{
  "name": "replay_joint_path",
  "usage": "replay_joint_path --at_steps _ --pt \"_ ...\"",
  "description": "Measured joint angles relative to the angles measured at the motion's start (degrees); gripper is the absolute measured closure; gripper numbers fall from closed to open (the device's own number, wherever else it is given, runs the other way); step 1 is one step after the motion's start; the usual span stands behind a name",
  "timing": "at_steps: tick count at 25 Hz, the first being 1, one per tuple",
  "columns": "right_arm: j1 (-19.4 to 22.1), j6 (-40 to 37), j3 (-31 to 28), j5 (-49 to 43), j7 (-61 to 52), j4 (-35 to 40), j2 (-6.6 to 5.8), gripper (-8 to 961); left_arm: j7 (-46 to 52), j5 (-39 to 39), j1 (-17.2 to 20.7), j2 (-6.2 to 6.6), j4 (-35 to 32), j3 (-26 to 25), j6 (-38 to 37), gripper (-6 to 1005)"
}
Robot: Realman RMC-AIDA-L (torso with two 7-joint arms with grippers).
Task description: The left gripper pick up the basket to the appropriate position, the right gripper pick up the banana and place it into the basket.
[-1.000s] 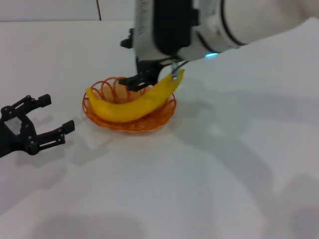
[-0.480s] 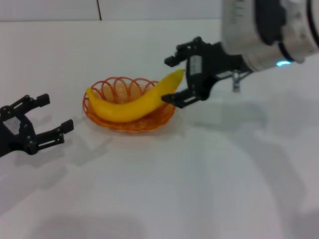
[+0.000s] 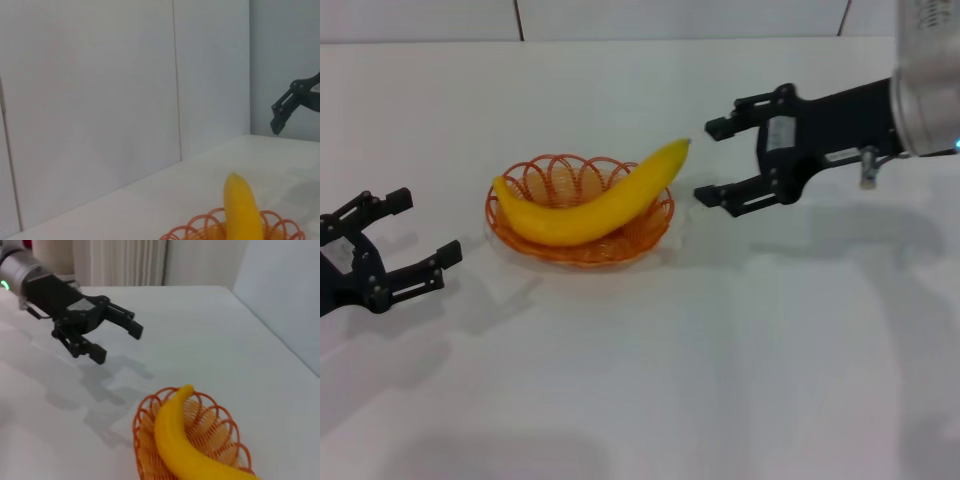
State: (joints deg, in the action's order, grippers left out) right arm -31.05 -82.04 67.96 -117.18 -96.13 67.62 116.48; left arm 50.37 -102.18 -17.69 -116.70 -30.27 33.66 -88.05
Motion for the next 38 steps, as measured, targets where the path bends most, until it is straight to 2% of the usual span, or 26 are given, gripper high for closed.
replay_joint_path --at_steps 7,20,38 --pt "0.02 -2.08 -5.34 0.33 4.1 -5.04 -0.17 149 -0.04 0.06 0.02 -0.02 0.04 0.0 -0.07 78" --pt "0.59 -1.62 -5.88 0.21 6.58 -10.11 -0.28 150 -0.01 0.15 0.02 -0.01 0.04 0.0 -0.06 78" --pt "2.59 -1.87 -8.88 -0.08 8.06 -10.83 -0.35 149 -0.65 -0.53 0.21 0.05 1.4 0.1 0.49 79"
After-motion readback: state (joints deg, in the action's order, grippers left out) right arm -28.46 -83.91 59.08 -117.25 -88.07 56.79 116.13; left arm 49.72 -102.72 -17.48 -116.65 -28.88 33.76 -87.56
